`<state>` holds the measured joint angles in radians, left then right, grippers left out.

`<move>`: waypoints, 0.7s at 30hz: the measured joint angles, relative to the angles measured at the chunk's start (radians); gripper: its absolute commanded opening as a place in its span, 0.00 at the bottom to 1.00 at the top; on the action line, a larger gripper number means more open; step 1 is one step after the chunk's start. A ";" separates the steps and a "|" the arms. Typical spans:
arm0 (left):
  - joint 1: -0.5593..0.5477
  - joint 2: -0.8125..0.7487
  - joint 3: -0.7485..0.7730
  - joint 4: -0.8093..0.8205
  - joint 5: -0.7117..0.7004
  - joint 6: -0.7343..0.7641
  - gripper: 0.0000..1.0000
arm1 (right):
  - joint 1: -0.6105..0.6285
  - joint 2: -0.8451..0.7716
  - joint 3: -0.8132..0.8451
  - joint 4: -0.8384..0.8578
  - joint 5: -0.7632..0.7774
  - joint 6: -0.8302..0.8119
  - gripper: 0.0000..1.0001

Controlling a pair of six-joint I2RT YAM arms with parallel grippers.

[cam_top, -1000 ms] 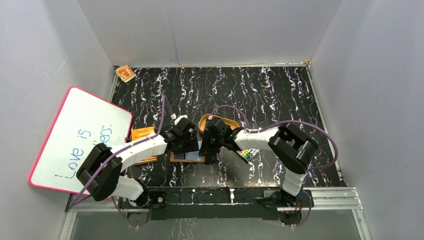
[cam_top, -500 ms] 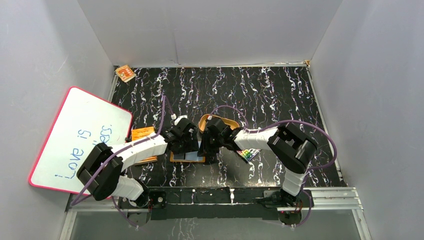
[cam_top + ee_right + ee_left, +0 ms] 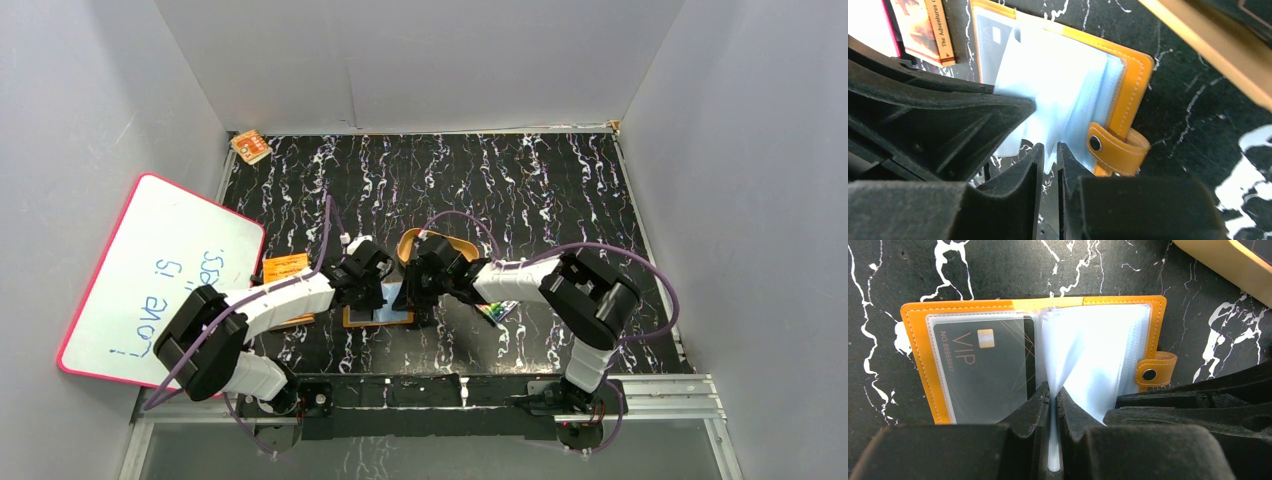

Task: Put the credit cards into the card holder
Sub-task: Turn over the card slot in the card holder.

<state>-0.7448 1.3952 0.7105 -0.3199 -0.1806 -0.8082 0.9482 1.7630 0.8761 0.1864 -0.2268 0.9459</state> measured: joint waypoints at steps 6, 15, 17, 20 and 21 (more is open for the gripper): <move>0.000 -0.028 0.000 -0.014 -0.007 0.000 0.09 | 0.000 -0.077 -0.032 -0.032 0.028 -0.034 0.36; 0.000 -0.029 -0.001 -0.012 0.002 -0.015 0.13 | 0.042 -0.146 -0.040 -0.032 0.029 -0.120 0.42; 0.000 -0.029 -0.001 -0.009 0.010 -0.023 0.15 | 0.056 -0.132 -0.034 -0.032 0.030 -0.126 0.43; 0.000 -0.029 -0.001 -0.005 0.020 -0.033 0.17 | 0.067 -0.102 -0.022 -0.027 0.029 -0.131 0.43; 0.000 -0.029 -0.001 -0.001 0.025 -0.037 0.17 | 0.068 -0.090 -0.018 -0.026 0.030 -0.132 0.44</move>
<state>-0.7452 1.3666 0.7097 -0.3210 -0.1558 -0.8455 1.0161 1.6726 0.8581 0.1604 -0.1970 0.8139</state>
